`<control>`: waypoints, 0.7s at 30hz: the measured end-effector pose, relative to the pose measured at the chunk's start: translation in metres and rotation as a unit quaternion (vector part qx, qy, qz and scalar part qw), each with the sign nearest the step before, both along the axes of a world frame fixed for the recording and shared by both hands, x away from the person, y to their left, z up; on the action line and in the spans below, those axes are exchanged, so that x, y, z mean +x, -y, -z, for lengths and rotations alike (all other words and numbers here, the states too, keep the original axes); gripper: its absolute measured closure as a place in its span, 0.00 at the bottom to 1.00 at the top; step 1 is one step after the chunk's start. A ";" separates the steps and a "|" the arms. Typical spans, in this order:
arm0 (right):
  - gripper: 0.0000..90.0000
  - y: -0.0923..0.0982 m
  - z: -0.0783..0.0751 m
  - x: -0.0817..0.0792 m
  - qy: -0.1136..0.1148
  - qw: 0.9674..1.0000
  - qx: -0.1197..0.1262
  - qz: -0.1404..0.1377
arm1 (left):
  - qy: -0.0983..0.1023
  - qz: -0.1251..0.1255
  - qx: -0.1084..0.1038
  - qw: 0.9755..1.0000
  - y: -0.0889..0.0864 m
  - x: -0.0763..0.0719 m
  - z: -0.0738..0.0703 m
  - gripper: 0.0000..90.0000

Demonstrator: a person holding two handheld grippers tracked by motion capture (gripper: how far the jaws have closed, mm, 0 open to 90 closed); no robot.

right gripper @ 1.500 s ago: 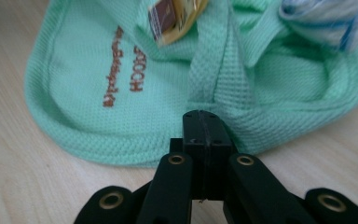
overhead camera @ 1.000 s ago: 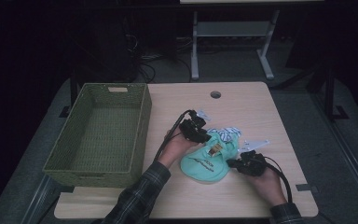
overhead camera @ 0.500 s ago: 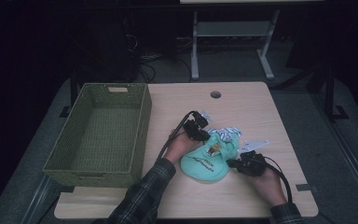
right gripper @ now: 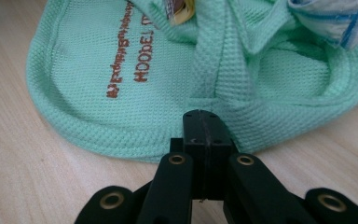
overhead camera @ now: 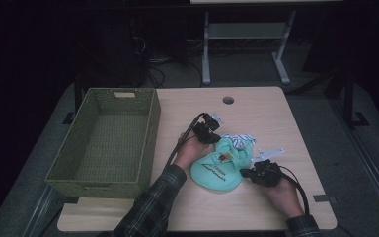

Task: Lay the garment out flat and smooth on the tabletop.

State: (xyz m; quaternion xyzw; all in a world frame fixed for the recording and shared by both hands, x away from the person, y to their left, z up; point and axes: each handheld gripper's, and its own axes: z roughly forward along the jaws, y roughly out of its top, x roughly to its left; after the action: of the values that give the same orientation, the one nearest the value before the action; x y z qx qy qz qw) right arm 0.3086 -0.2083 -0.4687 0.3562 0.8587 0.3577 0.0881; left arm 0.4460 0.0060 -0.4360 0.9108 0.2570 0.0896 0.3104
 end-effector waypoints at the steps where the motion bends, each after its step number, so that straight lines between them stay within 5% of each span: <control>1: 1.00 0.000 0.000 0.000 0.001 1.000 -0.001 0.000 | 0.008 -0.005 0.006 1.000 0.000 0.004 -0.004 1.00; 13: 1.00 0.000 0.000 -0.001 0.002 1.000 -0.006 -0.003 | 0.048 -0.052 0.031 0.997 -0.008 0.030 -0.005 1.00; 21: 1.00 0.000 0.000 0.000 0.002 1.000 -0.005 -0.006 | 0.021 -0.056 -0.004 0.998 -0.015 0.031 0.002 0.98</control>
State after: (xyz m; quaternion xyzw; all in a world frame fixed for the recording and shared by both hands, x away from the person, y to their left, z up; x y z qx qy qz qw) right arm 0.3085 -0.2083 -0.4683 0.3501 0.8621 0.3551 0.0898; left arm 0.4775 0.0207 -0.4382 0.8917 0.3012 0.1246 0.3140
